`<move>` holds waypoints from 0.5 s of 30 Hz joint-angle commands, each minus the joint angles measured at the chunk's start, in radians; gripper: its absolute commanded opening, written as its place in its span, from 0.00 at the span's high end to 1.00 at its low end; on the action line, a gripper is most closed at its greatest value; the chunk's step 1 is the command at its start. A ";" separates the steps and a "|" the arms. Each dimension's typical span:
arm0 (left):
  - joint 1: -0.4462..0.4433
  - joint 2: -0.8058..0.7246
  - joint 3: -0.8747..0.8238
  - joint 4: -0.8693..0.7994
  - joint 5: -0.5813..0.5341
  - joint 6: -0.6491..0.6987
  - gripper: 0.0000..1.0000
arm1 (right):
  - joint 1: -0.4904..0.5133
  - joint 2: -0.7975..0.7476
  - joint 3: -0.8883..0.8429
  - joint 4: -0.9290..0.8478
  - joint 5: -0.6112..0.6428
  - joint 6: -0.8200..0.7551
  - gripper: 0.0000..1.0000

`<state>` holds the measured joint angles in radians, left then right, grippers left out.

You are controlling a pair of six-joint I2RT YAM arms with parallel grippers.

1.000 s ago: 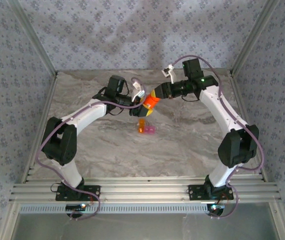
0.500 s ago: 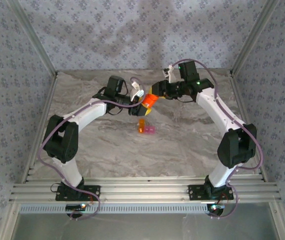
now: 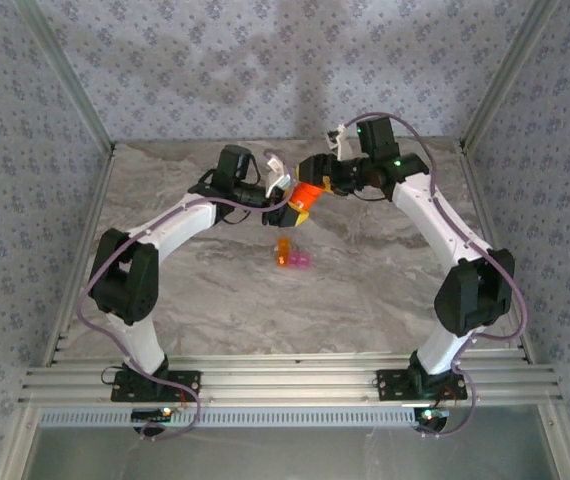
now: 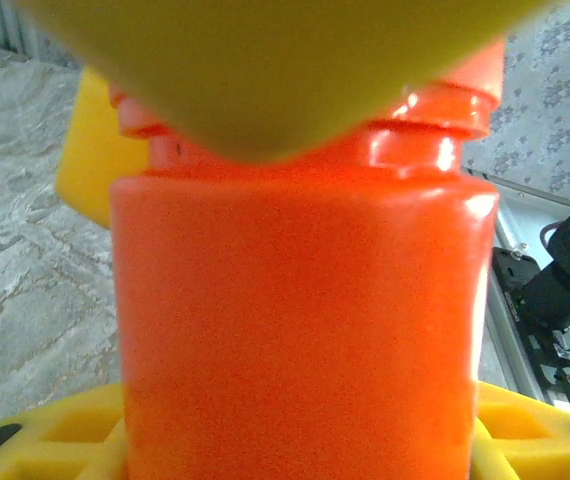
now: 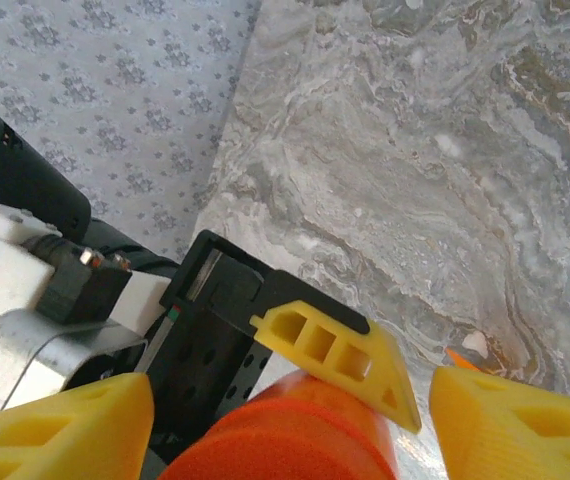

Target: Sort the pills into containers

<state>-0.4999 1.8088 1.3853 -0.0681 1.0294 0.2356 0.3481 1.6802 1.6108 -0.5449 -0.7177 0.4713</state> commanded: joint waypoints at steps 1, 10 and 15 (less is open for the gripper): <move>-0.001 0.014 0.029 0.031 0.050 0.017 1.00 | -0.014 -0.055 0.024 -0.029 -0.001 -0.038 0.21; 0.013 0.009 0.033 0.000 0.067 0.041 1.00 | -0.110 -0.151 -0.053 -0.027 -0.093 -0.220 0.17; 0.018 0.013 0.042 -0.029 0.081 0.061 1.00 | -0.130 -0.143 -0.026 -0.124 -0.096 -0.504 0.20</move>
<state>-0.4904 1.8088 1.3880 -0.0799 1.0576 0.2584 0.2165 1.5406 1.5677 -0.5850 -0.7830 0.1825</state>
